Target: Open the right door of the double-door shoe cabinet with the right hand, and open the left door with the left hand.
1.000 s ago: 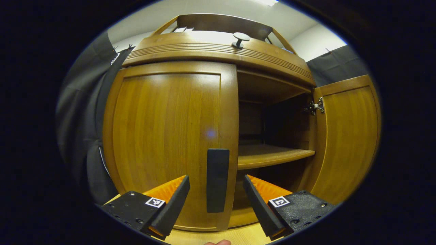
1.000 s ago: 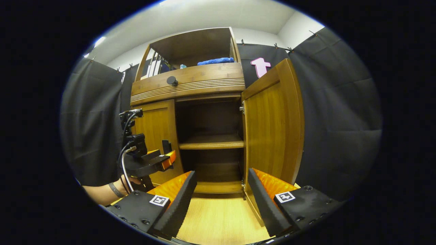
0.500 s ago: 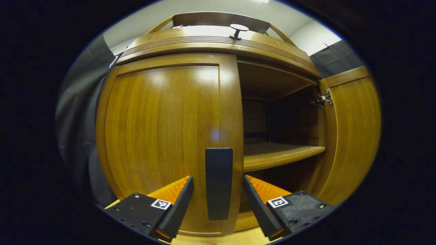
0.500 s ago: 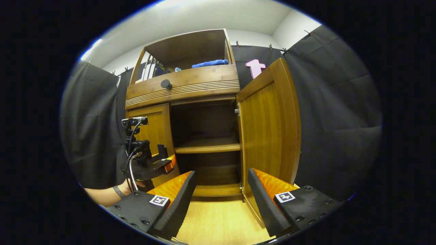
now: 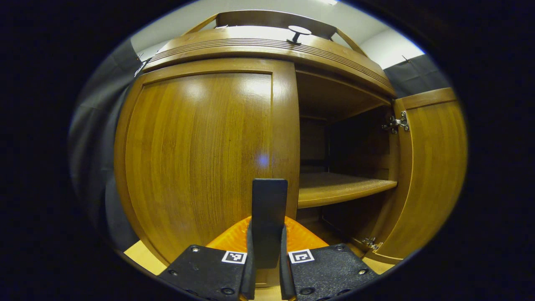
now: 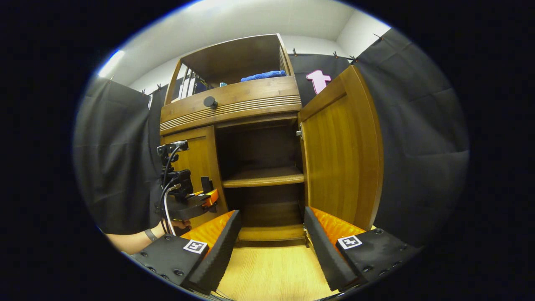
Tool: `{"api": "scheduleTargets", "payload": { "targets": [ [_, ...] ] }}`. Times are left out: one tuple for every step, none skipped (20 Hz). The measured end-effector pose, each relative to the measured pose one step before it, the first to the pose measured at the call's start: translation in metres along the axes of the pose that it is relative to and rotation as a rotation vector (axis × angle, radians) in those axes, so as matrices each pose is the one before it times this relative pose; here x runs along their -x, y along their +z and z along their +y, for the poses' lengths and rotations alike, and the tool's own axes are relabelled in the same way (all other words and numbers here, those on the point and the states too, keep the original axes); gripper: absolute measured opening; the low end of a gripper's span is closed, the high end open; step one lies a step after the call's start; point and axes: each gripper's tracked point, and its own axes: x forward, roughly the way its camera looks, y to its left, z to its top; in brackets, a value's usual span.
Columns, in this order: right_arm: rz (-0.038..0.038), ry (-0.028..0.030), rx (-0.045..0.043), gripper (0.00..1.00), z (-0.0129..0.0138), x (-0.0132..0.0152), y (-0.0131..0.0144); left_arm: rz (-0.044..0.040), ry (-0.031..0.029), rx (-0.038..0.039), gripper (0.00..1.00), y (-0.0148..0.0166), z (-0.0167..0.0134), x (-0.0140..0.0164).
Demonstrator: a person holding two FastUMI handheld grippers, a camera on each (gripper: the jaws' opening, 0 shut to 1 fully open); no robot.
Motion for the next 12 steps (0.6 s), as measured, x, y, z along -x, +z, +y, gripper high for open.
{"api": "scheduleTargets", "payload": {
  "targets": [
    [0.01398,0.00677,0.00472,0.98,0.00236,-0.00341,-0.00402,-0.00713,0.00043,0.00132,0.23,0.00145,-0.00061,0.00127],
    [0.00728,0.00652,0.00523,0.98,0.00089,-0.00040,-0.00072,0.00036,-0.00501,-0.00052,0.23,0.00096,-0.00058,0.00156],
    [-0.00152,0.00589,0.00448,0.98,0.00111,-0.00197,0.00179,0.00637,-0.00664,-0.00211,0.22,0.00179,0.00000,0.00257],
    [-0.00509,0.00065,0.00456,0.98,0.00057,-0.00143,0.00233,0.01047,-0.00830,-0.01030,0.23,0.00227,-0.00061,0.00248],
    [-0.00552,0.00118,0.00332,0.98,0.00040,-0.00113,0.00185,0.01255,-0.01131,-0.01548,0.22,0.00196,0.00044,0.00388],
    [-0.00328,0.00510,0.00156,0.98,0.00149,-0.00001,0.00031,0.00381,-0.00535,-0.00002,0.24,0.00115,0.00056,0.00670],
    [-0.00090,0.00375,0.00073,0.98,0.00058,-0.00102,-0.00007,-0.00284,-0.00098,0.00693,0.24,0.00089,0.00151,0.00891],
    [0.00243,0.00424,-0.00022,0.98,0.00093,-0.00094,-0.00104,-0.00304,-0.00289,0.00465,0.24,-0.00234,0.00158,0.01204],
    [0.00290,0.00245,-0.00068,0.98,0.00007,-0.00009,-0.00133,0.00297,-0.00101,-0.00450,0.22,-0.00068,0.00224,0.01108],
    [0.00358,0.00117,-0.00246,0.98,-0.00050,0.00033,-0.00097,0.00738,-0.00507,-0.01690,0.23,-0.00046,0.00018,0.00893],
    [0.00562,0.00514,-0.00415,0.89,-0.00001,-0.00094,-0.00213,0.00824,0.00182,-0.00765,0.24,0.00049,0.00278,0.01051],
    [0.00718,0.00384,-0.00357,0.89,0.00031,-0.00068,-0.00174,0.00442,0.00315,0.00102,0.24,0.00148,0.00240,0.01080]
  ]
}}
